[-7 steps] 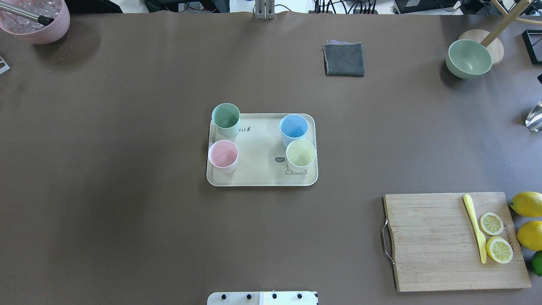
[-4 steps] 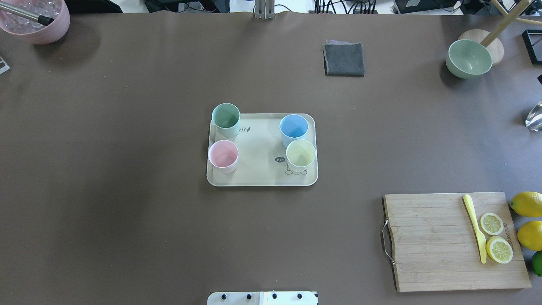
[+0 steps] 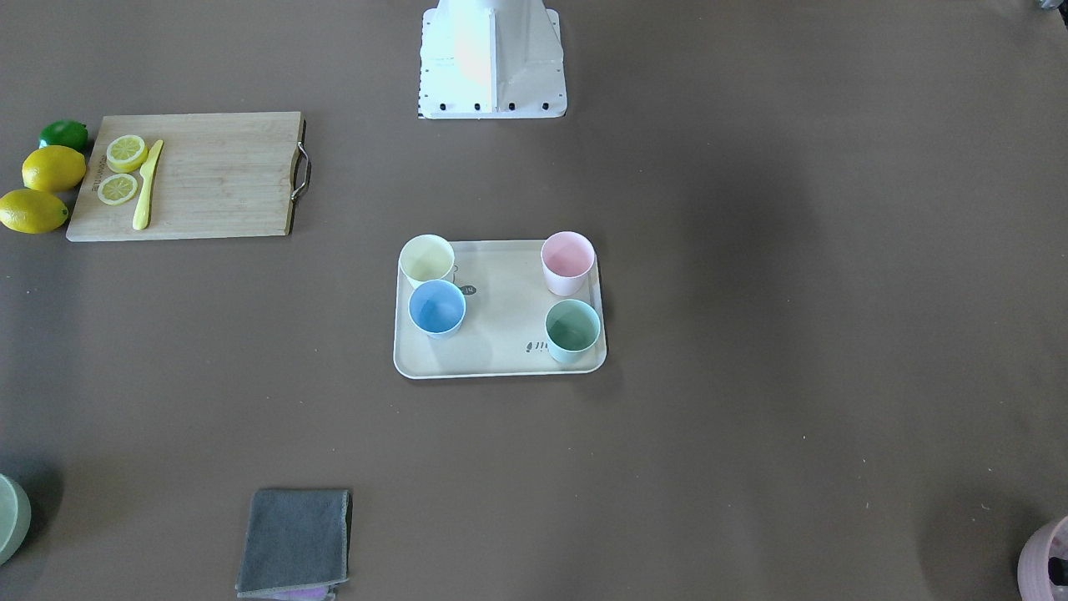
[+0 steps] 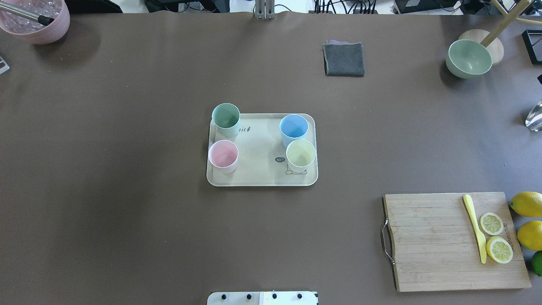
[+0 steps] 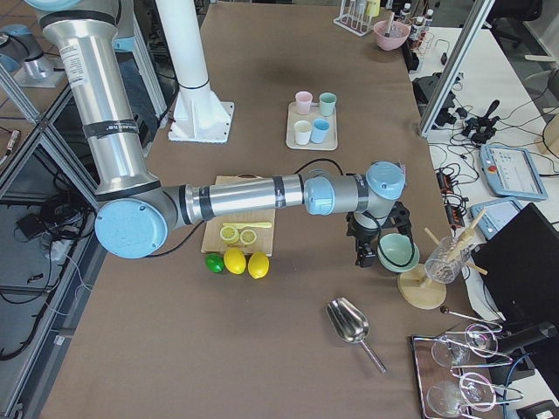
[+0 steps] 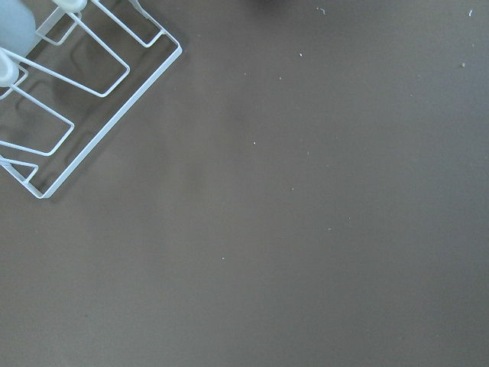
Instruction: Place all cups on tray
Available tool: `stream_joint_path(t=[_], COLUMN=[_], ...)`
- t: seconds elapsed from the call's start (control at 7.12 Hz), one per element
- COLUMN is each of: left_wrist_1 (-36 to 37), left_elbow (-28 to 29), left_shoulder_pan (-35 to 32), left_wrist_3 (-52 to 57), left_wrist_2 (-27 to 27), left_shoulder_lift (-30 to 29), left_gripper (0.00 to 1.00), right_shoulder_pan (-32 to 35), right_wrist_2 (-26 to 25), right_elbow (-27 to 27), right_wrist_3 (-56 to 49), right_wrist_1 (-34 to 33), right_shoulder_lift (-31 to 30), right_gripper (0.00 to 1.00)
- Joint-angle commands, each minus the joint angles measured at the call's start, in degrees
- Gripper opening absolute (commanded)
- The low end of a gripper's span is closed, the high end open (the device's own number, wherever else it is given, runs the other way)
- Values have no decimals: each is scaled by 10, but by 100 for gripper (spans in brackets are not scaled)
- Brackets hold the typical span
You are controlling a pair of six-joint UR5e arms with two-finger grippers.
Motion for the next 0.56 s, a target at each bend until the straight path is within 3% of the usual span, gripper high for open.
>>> stream_joint_path(t=[0.0, 0.42], left_wrist_1=[0, 0], left_elbow=[1, 1], left_shoulder_pan=[0, 0], left_wrist_3=[0, 0], left_wrist_2=[0, 1], left_shoulder_lift=[0, 0], left_gripper=[98, 98], right_shoulder_pan=[0, 0], right_wrist_2=[0, 0], right_elbow=[1, 1], right_wrist_3=[0, 0], right_wrist_1=[0, 0], right_shoulder_lift=[0, 3], right_gripper=[100, 100])
